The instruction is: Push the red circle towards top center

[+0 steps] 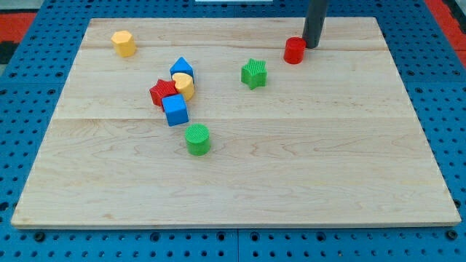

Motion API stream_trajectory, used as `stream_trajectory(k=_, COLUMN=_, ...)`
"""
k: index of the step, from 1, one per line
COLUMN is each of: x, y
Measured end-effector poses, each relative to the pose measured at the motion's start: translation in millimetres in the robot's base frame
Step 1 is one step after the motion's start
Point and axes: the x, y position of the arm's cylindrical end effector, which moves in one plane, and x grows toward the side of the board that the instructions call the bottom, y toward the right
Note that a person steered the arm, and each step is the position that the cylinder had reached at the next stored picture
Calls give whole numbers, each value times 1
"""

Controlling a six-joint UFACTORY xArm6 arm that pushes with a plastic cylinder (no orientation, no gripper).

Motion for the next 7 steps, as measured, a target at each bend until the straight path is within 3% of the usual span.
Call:
stream_trajectory(k=2, x=43, y=24)
stream_trajectory(k=5, x=-2, y=-82)
stream_trajectory(k=7, x=6, y=-121)
